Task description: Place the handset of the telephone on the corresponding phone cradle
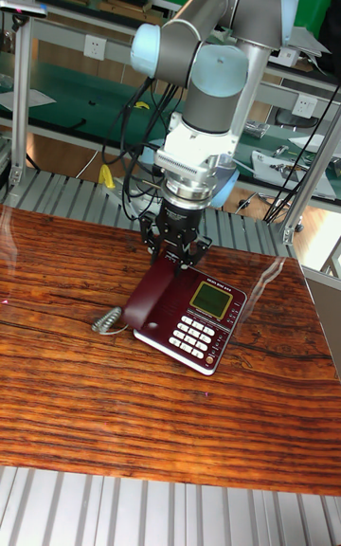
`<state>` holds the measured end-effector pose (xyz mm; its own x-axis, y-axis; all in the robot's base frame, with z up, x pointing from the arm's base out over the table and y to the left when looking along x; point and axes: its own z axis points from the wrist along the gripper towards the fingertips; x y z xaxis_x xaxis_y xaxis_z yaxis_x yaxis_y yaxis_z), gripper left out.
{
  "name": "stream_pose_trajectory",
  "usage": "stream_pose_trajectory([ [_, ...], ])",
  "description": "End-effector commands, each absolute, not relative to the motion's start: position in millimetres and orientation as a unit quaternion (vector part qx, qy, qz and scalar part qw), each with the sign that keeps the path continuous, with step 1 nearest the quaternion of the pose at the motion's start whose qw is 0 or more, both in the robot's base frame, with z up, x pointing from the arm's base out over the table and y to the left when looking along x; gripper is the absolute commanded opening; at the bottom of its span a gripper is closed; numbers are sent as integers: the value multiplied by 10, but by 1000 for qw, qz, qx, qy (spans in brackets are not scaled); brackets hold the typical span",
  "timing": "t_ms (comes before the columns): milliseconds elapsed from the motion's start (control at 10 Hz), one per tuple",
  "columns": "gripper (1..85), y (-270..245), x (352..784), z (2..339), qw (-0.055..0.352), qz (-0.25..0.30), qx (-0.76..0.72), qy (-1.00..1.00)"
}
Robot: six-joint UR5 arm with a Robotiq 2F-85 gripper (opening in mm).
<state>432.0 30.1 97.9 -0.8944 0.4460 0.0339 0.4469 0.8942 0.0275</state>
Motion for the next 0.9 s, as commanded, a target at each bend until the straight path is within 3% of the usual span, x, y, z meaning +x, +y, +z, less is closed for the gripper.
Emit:
stream_pose_trajectory([
  [0,247,594,4415,932,7,-33,-257,-966],
  [800,240,660,4355,852,12,-26,-267,-963],
])
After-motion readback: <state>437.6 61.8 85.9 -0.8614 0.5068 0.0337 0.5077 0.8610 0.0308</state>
